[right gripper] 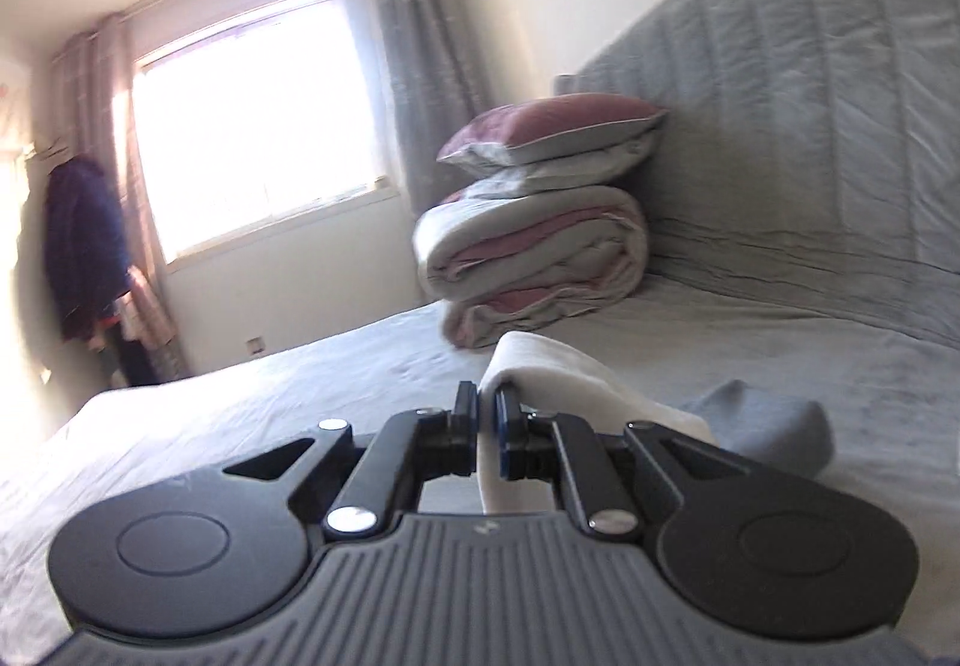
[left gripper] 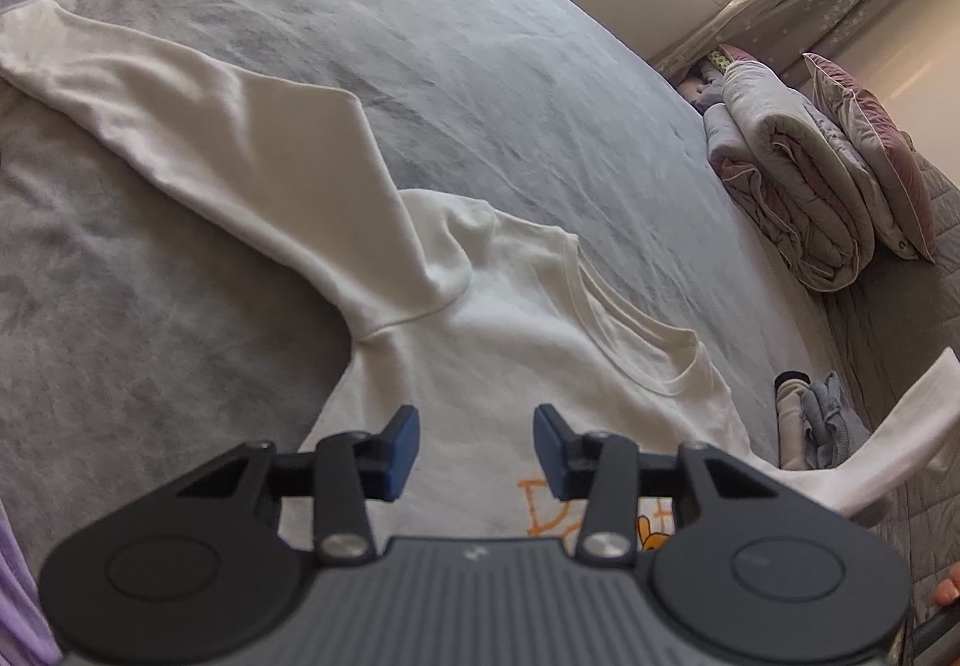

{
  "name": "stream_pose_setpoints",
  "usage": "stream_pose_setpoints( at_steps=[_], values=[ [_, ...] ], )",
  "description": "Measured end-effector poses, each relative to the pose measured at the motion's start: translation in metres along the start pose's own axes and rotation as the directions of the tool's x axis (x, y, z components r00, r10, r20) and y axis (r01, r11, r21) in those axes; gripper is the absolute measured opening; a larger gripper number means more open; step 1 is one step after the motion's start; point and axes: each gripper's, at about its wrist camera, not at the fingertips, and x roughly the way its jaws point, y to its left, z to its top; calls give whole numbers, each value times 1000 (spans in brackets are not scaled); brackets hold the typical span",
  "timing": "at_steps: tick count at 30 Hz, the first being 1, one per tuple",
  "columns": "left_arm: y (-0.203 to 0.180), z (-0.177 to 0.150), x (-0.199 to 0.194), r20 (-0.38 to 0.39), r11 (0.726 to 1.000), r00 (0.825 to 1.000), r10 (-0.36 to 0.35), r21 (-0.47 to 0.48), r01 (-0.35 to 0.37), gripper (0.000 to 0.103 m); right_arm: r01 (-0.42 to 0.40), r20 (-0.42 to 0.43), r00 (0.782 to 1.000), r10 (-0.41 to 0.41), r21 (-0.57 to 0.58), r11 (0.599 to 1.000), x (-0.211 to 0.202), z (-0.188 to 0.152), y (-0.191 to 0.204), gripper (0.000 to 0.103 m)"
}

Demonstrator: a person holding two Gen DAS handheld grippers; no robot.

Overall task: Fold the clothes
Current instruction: 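Fold the held sleeve across the sweatshirt chest with the right gripper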

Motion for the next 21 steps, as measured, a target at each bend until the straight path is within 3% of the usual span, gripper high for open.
stream_pose_setpoints(
  at_steps=[9,15,21],
  values=[
    [3,2,1,-7,1000,1000,-12,-16,11,41,-174,-122,980,160,-122,977,6,-49,61,9],
    [4,4,2,-17,1000,1000,-7,-17,7,41,-321,-279,926,254,-228,919,7,-105,104,9],
    [4,3,4,-22,1000,1000,-7,-14,7,41,-378,-408,879,248,-277,883,11,-154,121,9]
  ],
)
